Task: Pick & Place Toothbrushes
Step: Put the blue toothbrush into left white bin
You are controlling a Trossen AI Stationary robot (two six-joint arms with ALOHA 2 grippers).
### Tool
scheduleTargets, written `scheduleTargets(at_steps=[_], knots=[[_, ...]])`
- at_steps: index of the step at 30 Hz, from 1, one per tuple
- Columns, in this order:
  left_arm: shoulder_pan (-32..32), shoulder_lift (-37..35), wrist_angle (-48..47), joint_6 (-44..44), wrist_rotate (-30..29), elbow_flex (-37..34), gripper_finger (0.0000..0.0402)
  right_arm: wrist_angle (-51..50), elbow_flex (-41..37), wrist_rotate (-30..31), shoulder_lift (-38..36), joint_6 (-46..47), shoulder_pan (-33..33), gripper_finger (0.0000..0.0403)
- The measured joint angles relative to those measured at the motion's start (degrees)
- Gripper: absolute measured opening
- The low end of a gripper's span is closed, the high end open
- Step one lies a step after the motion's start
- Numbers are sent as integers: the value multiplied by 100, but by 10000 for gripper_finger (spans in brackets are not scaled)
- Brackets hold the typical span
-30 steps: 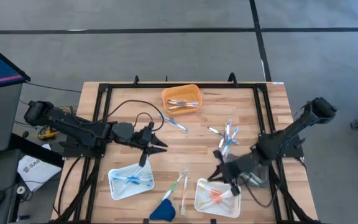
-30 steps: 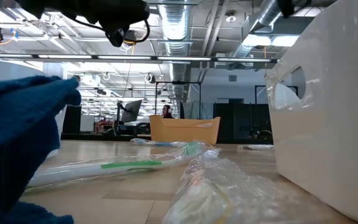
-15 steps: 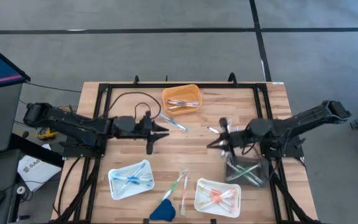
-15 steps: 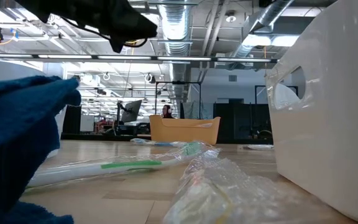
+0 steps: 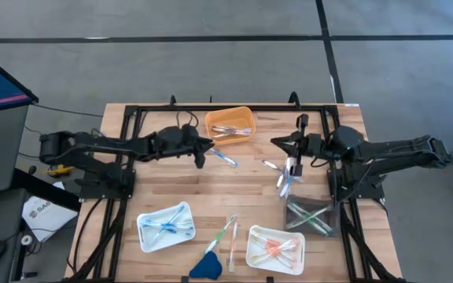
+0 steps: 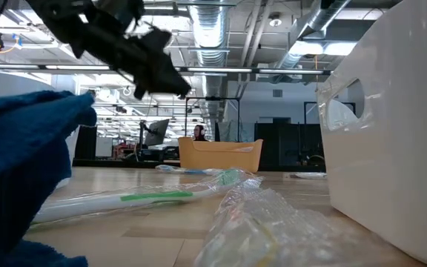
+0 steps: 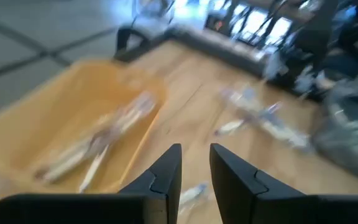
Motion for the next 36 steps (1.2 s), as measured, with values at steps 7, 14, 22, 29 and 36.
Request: scheduleTargets(at_steps=[7, 14, 22, 29, 36], knots=[[246, 988, -19, -669, -302, 94, 76, -552, 0, 0, 38, 253, -152, 11], [546, 1177, -480, -1519, -1130, 126, 71, -748, -2, -1, 197, 223, -262, 11], [593, 1144, -1136, -1628, -1036, 128, 5, -978, -2, -1, 205, 223, -260, 11], [674, 1440, -1133, -1457, -1053, 397, 1, -896, -2, -5, 204, 223, -260, 11], [764, 2032, -1147, -1450, -987, 614, 0, -876, -2, -4, 203, 223, -268, 11]])
